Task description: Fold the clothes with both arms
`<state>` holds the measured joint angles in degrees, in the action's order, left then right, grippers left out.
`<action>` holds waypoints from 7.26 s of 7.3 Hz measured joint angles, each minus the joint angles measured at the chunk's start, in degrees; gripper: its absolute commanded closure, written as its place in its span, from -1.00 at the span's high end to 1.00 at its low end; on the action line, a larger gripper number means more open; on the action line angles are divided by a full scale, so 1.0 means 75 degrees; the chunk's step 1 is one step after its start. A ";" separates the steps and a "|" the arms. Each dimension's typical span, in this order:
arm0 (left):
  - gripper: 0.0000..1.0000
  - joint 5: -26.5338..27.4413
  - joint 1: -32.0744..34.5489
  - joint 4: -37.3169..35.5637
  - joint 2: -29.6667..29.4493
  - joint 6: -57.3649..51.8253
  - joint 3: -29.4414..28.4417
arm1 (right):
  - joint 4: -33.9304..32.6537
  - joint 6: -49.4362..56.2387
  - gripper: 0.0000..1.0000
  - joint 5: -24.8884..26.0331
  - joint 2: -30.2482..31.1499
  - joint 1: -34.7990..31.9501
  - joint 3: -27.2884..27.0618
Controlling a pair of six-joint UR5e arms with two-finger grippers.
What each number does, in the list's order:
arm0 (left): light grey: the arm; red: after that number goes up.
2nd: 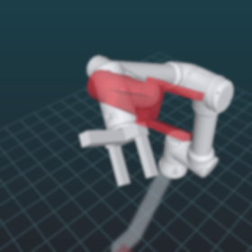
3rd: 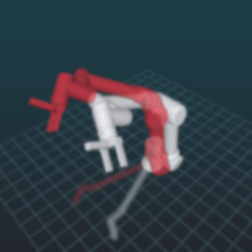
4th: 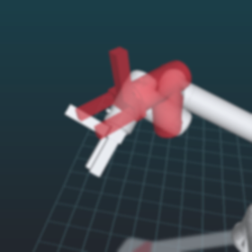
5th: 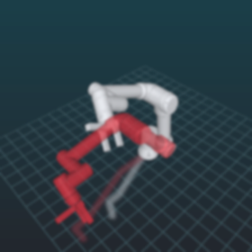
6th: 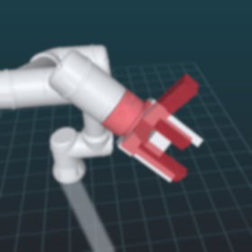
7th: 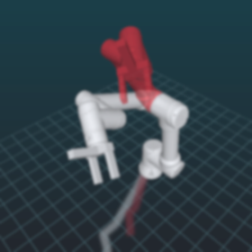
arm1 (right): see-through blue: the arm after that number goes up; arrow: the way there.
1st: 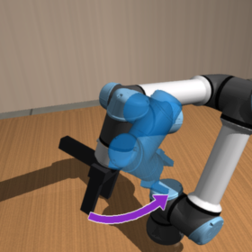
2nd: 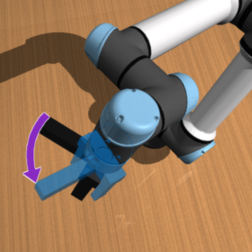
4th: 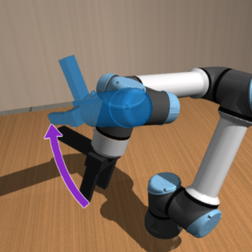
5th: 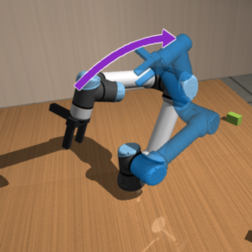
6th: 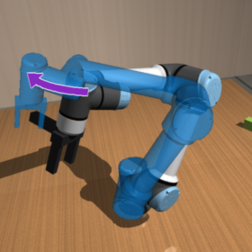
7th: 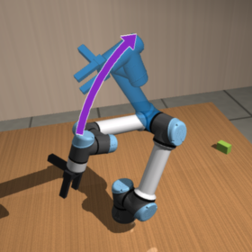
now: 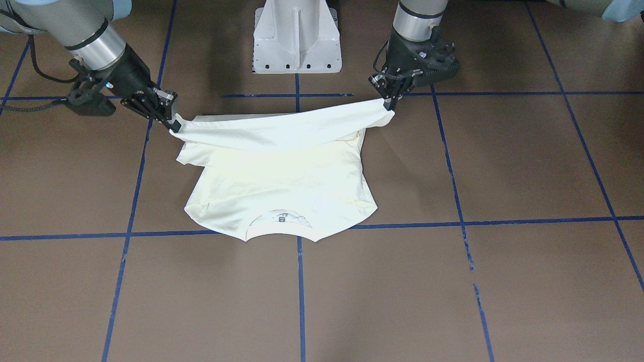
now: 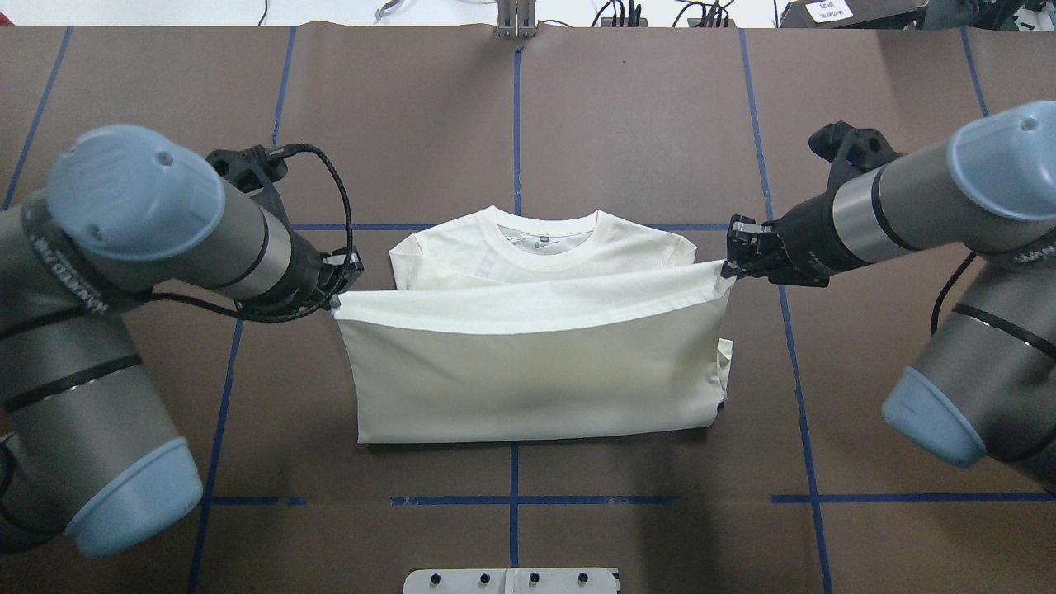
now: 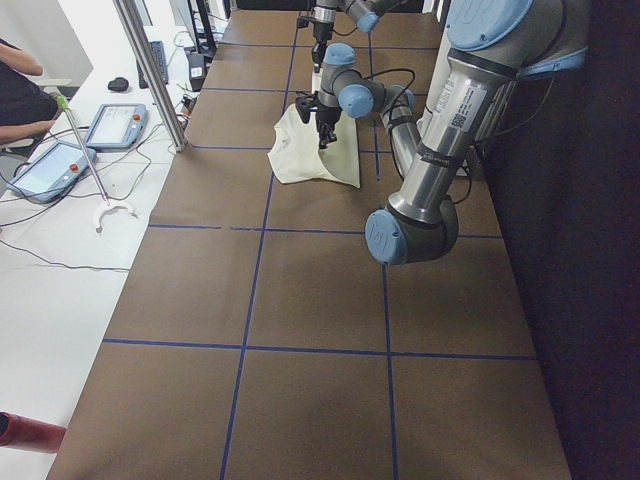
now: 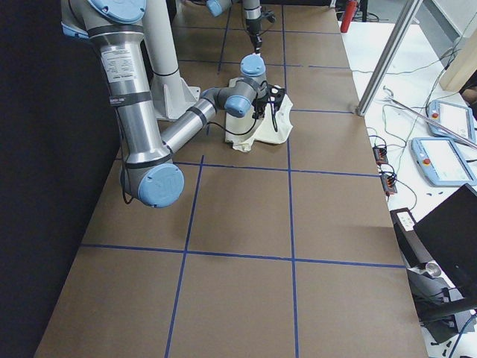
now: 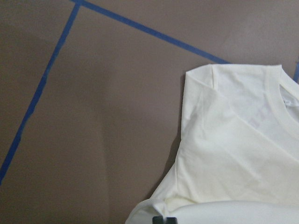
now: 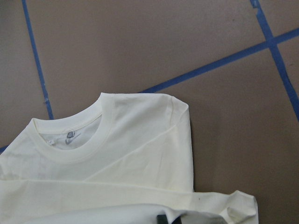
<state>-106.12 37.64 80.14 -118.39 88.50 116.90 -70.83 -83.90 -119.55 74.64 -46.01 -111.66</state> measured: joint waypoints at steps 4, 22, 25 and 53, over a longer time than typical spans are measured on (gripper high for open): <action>-1.00 0.0037 0.0368 0.1788 -0.0467 0.0058 -0.2138 | 0.0002 0.0246 -1.00 -0.0007 -0.1172 -0.0231 0.1896; 0.99 0.0220 0.0416 0.2076 -0.0801 0.0377 -0.2582 | 0.0020 -0.0356 0.69 0.2178 0.0734 0.3054 0.0273; 0.99 0.0227 0.0400 0.2086 -0.0848 0.0366 -0.2581 | 0.0022 -0.0351 -0.44 0.2170 0.0793 0.2936 0.0284; -0.31 0.0638 -0.2295 0.2179 0.0133 0.3277 -0.1781 | 0.0140 -0.1516 1.00 0.1925 0.1243 0.2777 -0.2410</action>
<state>-101.33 20.43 96.48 -117.39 113.07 103.55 -69.78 -95.27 -105.12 83.96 -25.18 -129.73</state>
